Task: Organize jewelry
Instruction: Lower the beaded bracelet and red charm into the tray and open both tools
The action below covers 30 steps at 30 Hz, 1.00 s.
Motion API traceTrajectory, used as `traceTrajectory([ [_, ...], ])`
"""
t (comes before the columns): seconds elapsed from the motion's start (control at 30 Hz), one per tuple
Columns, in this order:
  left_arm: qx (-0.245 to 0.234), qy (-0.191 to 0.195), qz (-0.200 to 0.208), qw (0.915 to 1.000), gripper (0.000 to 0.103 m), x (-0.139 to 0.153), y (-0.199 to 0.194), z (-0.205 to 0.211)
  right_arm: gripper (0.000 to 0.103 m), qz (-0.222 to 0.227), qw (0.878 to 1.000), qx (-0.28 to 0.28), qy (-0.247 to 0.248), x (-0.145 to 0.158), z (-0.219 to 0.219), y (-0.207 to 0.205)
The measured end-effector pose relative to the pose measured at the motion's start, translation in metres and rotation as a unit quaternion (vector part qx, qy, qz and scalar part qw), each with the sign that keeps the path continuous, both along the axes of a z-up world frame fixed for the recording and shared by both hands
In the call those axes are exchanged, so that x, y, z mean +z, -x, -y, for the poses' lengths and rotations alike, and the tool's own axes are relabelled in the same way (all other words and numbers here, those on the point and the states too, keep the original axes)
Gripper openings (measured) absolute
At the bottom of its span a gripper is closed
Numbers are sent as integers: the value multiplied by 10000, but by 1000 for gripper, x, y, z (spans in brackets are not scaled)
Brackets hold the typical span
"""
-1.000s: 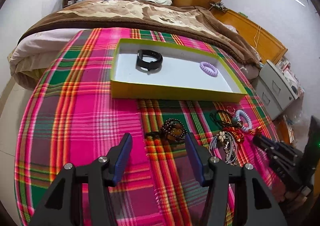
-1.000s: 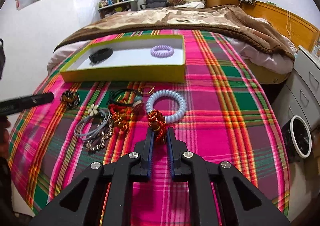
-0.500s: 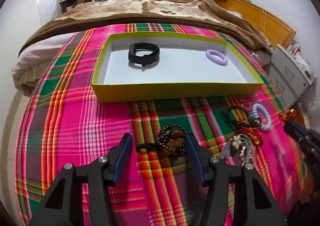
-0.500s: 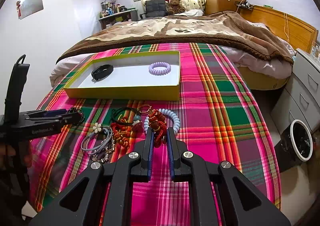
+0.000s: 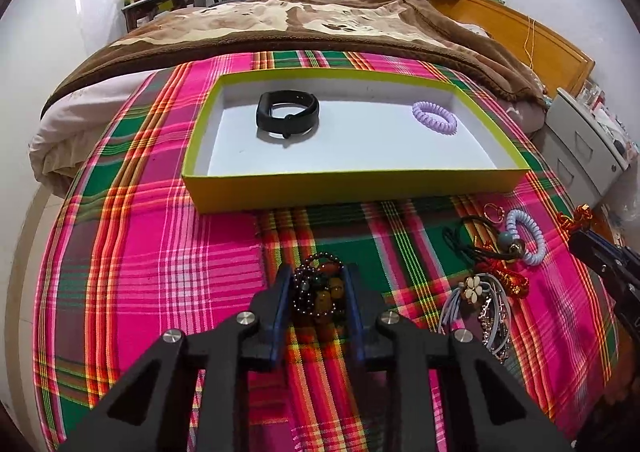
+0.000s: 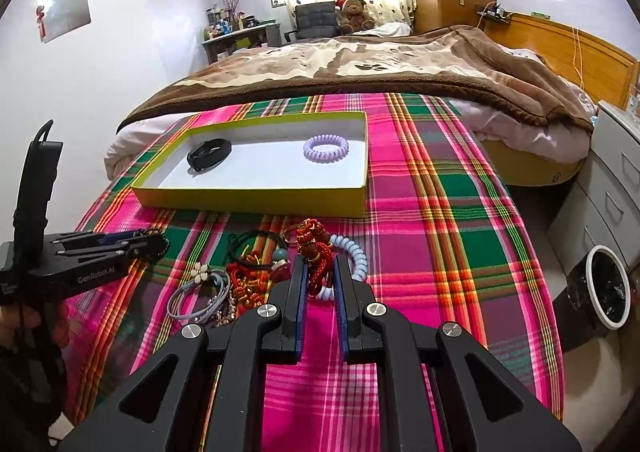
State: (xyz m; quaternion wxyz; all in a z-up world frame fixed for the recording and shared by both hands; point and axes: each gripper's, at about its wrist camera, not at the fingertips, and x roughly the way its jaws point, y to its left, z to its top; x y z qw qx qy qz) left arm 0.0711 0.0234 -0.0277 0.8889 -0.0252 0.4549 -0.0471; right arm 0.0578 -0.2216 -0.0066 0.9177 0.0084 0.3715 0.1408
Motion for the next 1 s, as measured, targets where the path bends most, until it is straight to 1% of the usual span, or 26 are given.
traceTrajectory([
  [0.27, 26, 74, 129, 9999, 26, 13, 2, -2, 13, 27, 10000, 39, -13, 5, -2, -4],
  [0.47, 71, 244, 263, 9993, 26, 28, -4, -7, 13, 112, 9998, 154, -36, 17, -8, -16],
  [0.57, 89, 260, 416, 9988, 26, 38, -8, -9, 13, 197, 9995, 226, -73, 26, -12, -24],
  [0.73, 130, 323, 545, 9979, 26, 49, -23, -14, 13, 219, 9985, 479, -151, 38, -23, -51],
  [0.9, 250, 351, 570, 9974, 26, 51, -41, -21, 13, 234, 9974, 679, -34, 43, -39, -80],
  [1.0, 307, 258, 557, 9976, 26, 49, -51, -23, 13, 220, 9966, 792, 32, 43, -49, -99],
])
